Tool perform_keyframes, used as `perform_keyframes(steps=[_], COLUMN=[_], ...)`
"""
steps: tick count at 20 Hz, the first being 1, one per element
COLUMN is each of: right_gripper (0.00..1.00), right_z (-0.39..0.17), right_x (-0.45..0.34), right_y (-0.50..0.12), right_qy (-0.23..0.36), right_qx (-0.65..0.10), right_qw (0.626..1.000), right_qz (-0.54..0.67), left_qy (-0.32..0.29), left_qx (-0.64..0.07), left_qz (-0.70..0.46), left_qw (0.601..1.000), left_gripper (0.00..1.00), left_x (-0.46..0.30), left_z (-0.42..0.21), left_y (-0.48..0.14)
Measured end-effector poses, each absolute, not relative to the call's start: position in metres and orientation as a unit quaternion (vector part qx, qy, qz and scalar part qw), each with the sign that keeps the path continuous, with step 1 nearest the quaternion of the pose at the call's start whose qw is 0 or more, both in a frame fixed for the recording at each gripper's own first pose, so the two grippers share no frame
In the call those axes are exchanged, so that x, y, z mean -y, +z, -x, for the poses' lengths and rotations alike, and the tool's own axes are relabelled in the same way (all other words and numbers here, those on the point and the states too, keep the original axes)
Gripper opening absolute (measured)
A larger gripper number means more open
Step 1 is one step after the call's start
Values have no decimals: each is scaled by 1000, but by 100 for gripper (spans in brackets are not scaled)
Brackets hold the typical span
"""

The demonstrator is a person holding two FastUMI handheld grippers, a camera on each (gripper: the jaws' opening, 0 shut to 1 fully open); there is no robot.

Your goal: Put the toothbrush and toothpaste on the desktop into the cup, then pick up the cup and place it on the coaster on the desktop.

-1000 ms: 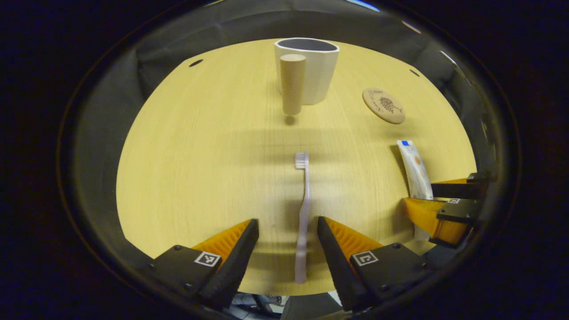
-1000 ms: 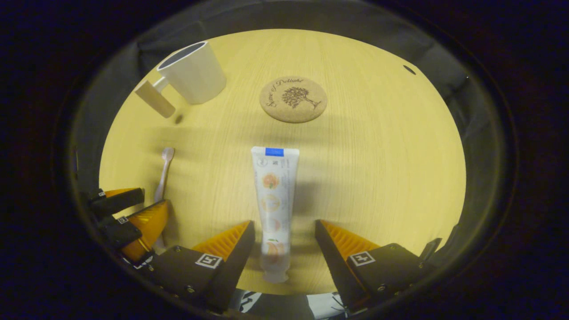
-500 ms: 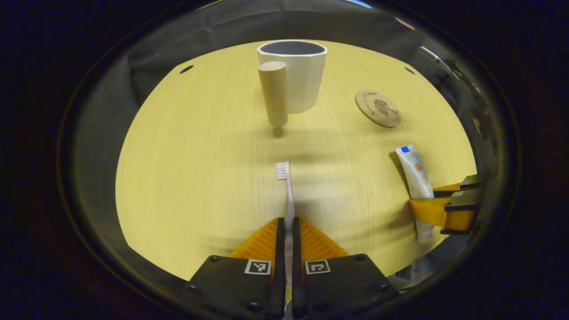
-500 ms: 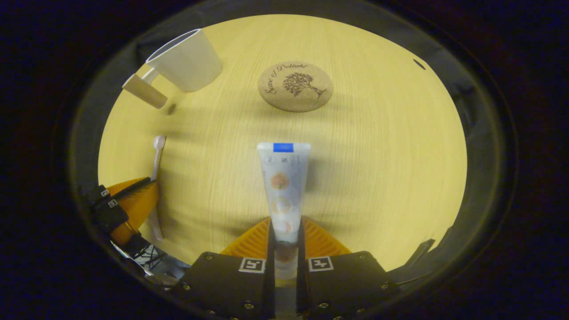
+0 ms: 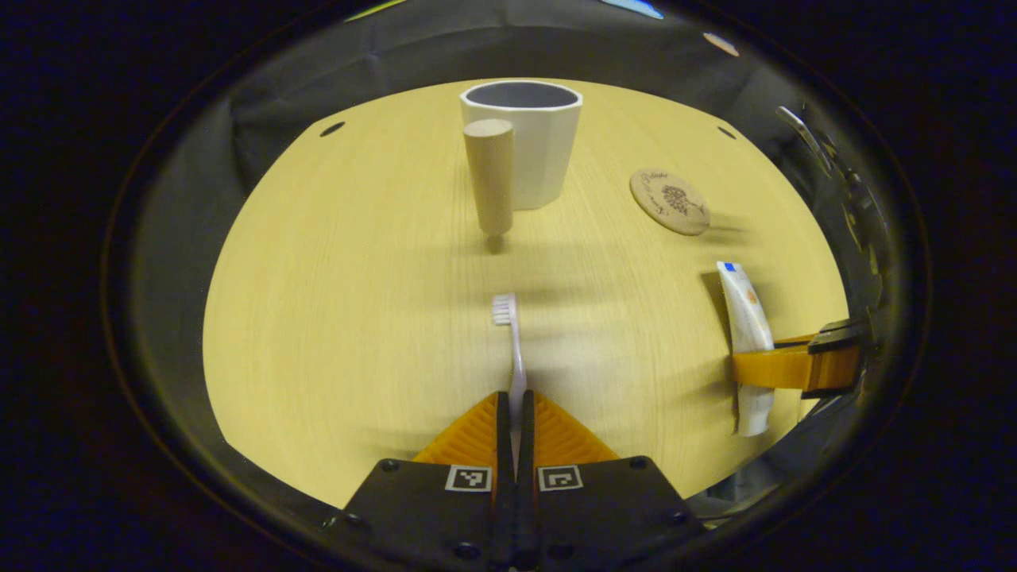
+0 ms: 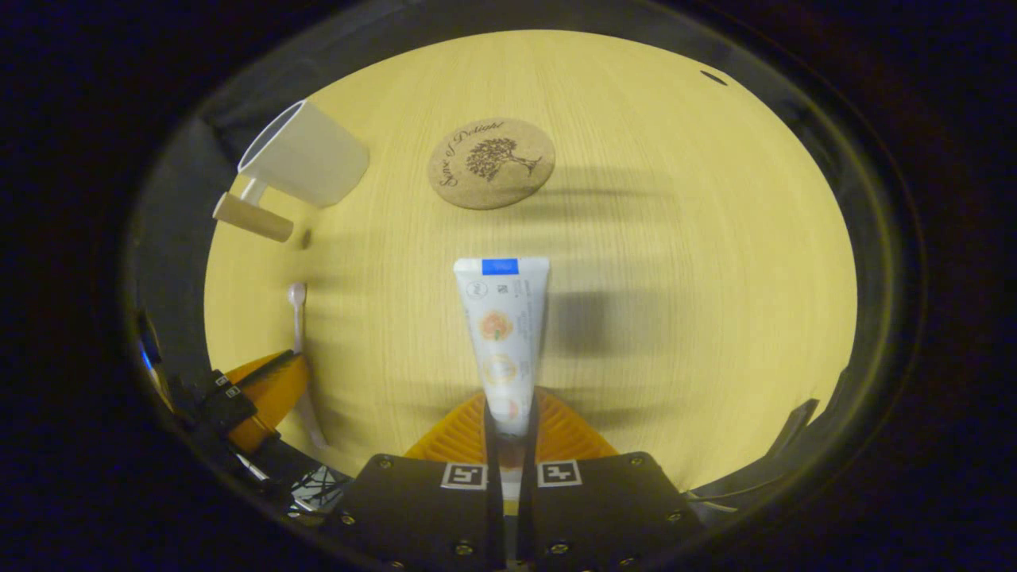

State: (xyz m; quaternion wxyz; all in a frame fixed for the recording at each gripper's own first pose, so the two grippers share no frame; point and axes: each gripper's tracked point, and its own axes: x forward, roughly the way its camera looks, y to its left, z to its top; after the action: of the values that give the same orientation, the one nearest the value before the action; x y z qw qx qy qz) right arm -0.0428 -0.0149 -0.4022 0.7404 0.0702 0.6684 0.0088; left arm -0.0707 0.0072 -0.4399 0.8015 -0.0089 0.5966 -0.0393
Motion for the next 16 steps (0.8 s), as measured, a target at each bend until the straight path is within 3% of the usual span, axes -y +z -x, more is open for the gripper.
perform_keyframes(steps=[6,16], right_gripper=[9,9], right_z=[42,41], right_x=[16,17], right_y=[-402,-401], right_qy=[14,19], right_qx=[-660,-652], right_qw=[748,754], right_qz=[-73,-73], left_qy=[-36,-49], left_qx=[-574,-489], left_qz=[46,74], left_qw=[817,868], left_gripper=[7,7], left_x=[-7,-3], left_z=[61,11], left_y=[-416,-316])
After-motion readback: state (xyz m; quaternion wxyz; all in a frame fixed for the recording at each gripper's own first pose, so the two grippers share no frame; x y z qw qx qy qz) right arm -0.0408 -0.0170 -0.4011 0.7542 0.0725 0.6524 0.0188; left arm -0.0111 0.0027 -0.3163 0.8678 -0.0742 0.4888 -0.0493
